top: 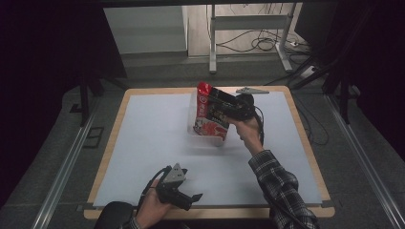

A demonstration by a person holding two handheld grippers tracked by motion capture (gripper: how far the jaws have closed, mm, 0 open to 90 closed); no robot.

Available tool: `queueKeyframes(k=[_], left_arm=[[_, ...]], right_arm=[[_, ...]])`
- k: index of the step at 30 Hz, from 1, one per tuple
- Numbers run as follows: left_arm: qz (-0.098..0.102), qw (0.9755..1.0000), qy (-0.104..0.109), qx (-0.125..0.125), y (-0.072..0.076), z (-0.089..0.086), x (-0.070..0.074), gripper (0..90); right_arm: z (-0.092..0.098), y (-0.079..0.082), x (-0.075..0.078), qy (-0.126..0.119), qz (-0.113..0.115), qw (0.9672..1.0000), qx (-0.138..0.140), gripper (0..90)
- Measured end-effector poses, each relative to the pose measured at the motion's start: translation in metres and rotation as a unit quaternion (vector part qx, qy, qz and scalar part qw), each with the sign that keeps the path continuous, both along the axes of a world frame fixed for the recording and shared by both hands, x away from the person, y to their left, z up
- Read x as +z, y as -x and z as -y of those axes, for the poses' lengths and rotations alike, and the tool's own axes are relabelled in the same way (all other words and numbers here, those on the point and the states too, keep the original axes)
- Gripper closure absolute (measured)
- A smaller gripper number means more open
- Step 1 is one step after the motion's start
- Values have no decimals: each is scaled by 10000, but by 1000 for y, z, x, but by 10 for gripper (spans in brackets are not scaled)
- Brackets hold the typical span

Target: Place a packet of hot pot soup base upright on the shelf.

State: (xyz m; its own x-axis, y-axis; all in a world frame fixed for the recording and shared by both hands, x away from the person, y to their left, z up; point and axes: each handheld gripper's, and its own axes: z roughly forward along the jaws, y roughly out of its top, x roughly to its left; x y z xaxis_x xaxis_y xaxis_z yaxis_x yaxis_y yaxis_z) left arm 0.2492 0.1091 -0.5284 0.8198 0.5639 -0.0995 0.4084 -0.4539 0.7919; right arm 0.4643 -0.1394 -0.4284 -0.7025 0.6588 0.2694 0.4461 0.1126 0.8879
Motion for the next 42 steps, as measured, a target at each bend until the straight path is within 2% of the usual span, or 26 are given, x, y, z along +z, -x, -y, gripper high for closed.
queueKeyframes(k=[5, 10, 14, 20, 30, 42], left_arm=[[13, 10000, 64, 8, 0, -1, 1, 0], [45, 9999, 164, -29, 0, -2, 2, 0], [110, 9997, 223, -7, 1, -3, 2, 0], [32, 9994, 334, -16, -1, -4, 2, 1], [60, 9990, 438, -113, 0, -3, 1, 1], [148, 9992, 359, -133, 0, -2, 1, 1]], right_arm=[[-1, 1, 3, 117, 123, 9998, -40, 480], [-7, 5, 4, 551, 317, 9980, -46, 366], [-8, 6, 6, 703, 387, 9967, -93, 307], [-2, 7, 10, 818, 400, 9958, -86, 255], [2, 14, 13, 959, 463, 9943, 11, 194], [8, 23, 17, 1005, 410, 9941, 65, 139]])
